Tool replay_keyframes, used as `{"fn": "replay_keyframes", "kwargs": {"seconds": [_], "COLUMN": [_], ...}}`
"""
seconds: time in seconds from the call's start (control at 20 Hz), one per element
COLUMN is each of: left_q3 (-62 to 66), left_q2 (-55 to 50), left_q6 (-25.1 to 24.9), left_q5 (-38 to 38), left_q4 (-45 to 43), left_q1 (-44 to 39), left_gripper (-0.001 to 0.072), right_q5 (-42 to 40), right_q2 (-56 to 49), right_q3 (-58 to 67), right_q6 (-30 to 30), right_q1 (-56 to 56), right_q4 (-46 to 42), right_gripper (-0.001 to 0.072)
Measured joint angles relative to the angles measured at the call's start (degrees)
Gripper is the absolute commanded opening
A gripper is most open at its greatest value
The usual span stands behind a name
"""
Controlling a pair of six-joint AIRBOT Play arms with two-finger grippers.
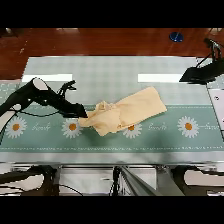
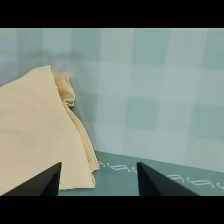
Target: Fold the shirts.
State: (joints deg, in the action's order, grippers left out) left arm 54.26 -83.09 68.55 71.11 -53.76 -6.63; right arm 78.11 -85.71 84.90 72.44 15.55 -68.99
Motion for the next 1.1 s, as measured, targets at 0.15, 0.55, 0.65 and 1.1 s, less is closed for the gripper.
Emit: {"fn": "replay_keyframes", "kwargs": {"seconds": [0.15, 0.55, 0.65, 1.1], "left_q3": [0.0, 0.0, 0.0, 0.0], "left_q2": [-2.23, -1.95, 0.92, 5.84], "left_q6": [0.46, -0.31, -0.66, -0.92], "left_q5": [-3.02, -2.73, -2.36, -1.9], "left_q4": [1.73, 3.96, 4.11, 4.33], "left_q1": [-2.93, -3.65, -2.03, 0.28], "left_gripper": [0.0075, 0.0023, 0.0023, 0.0023], "right_q5": [0.07, 0.02, -0.11, -6.29], "right_q2": [-0.13, -0.15, -0.15, -0.15], "right_q3": [-0.52, -2.86, -6.23, -23.93], "right_q6": [-0.04, -0.92, -2.01, -5.38], "right_q1": [0.0, 0.63, 1.6, 1.49], "right_q4": [0.0, -0.04, 1.62, 10.29], "right_gripper": [0.0546, 0.0542, 0.0543, 0.0525]}}
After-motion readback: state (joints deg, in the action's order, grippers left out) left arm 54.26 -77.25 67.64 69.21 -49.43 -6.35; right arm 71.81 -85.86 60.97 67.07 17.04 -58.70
